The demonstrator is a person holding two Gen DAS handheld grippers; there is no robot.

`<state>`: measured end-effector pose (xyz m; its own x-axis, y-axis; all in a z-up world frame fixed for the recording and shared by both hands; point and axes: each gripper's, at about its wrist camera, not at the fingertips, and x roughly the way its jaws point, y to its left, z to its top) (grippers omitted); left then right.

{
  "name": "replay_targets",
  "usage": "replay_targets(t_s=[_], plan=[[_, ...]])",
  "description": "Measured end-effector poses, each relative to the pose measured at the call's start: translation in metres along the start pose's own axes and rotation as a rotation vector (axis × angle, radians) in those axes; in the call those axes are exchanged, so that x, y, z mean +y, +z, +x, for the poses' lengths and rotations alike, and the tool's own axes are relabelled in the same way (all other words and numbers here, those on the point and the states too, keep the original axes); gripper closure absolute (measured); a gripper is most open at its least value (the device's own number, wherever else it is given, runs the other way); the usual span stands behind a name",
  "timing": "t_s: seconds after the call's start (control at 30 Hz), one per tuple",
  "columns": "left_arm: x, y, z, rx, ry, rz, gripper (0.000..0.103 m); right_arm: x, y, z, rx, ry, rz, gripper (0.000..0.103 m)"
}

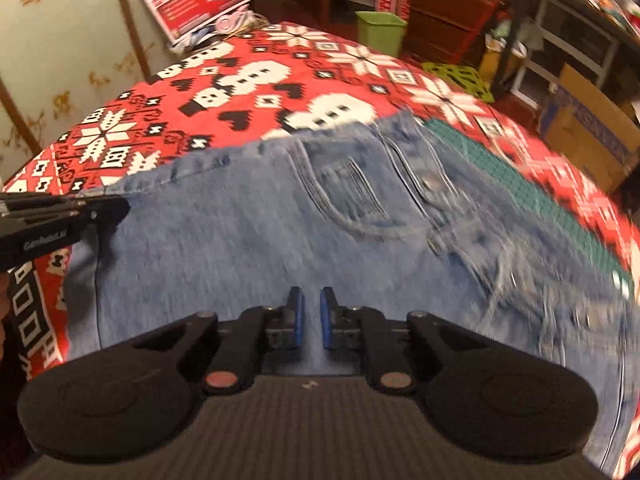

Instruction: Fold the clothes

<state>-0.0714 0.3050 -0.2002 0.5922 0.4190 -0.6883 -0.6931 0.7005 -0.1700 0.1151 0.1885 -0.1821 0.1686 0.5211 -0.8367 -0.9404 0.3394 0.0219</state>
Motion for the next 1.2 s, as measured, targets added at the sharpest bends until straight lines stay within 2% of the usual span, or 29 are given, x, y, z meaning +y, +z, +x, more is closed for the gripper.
replay_targets(t_s=[0.17, 0.37, 0.57, 0.77, 0.97, 1.2], plan=[[0.007, 0.000, -0.002, -0.003, -0.012, -0.030, 0.100, 0.000, 0.033, 0.020, -0.008, 0.046, 0.016, 0.090], [0.011, -0.001, -0.004, -0.008, -0.014, -0.044, 0.100, 0.007, 0.070, 0.051, -0.022, 0.061, 0.046, 0.090], [0.016, -0.001, -0.004, -0.007, -0.029, -0.065, 0.100, 0.007, 0.075, 0.048, 0.000, 0.075, 0.055, 0.090], [0.016, 0.000, -0.003, -0.009, -0.032, -0.068, 0.100, 0.013, 0.048, 0.028, 0.048, 0.133, 0.046, 0.088], [0.016, -0.001, -0.003, -0.015, -0.031, -0.056, 0.100, 0.013, -0.011, -0.010, 0.056, 0.130, 0.080, 0.088], [0.008, -0.004, -0.004, -0.027, -0.001, -0.009, 0.100, 0.009, -0.083, -0.054, 0.061, 0.075, 0.107, 0.088]])
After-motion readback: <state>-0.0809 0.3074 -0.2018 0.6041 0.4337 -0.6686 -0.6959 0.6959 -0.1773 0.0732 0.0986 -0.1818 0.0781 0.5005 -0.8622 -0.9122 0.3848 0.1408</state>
